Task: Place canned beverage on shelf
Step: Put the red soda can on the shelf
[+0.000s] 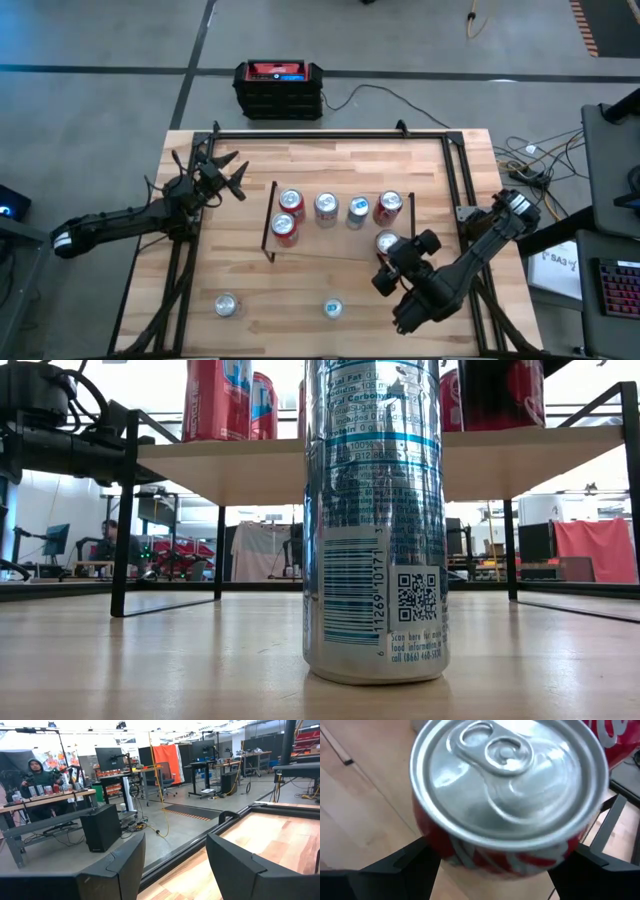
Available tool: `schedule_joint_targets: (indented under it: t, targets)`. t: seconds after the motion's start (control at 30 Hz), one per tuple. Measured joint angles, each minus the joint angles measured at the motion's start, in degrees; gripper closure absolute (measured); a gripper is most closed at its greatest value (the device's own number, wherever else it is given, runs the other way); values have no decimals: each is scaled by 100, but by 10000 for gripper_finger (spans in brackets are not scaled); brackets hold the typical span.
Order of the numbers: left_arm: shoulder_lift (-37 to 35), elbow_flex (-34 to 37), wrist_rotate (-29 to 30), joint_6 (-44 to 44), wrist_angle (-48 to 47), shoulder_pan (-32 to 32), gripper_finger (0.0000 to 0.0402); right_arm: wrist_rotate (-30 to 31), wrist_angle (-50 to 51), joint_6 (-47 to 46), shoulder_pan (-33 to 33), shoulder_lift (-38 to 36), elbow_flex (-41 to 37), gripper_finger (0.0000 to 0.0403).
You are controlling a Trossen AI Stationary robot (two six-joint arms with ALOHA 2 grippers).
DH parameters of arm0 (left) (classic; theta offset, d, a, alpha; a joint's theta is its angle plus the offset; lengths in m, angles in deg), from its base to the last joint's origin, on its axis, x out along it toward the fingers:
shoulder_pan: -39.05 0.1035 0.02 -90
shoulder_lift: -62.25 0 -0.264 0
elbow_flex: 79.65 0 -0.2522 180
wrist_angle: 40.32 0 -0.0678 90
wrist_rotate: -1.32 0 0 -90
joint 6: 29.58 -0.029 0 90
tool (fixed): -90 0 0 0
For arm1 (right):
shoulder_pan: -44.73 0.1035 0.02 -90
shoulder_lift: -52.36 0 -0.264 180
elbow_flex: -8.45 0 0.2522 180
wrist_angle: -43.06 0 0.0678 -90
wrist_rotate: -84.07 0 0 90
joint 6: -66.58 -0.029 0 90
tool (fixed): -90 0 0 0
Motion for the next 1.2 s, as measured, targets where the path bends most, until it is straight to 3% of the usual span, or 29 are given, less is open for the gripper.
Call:
schedule_joint_targets:
  t: [0.33, 0.83, 1.03, 1.2]
  targets:
    - [2, 1, -2, 0, 0, 2, 207, -158, 25, 181, 83, -5, 1, 103]
    - [0, 1, -1, 0, 0, 2, 207, -241, -65, -357, 72, -222, -15, 103]
    - [0, 2, -2, 0, 0, 2, 207, -261, -130, -386, 72, -256, 44, 84]
    - [2, 2, -2, 0, 0, 1, 207, 243, -112, -431, 72, -270, 56, 68]
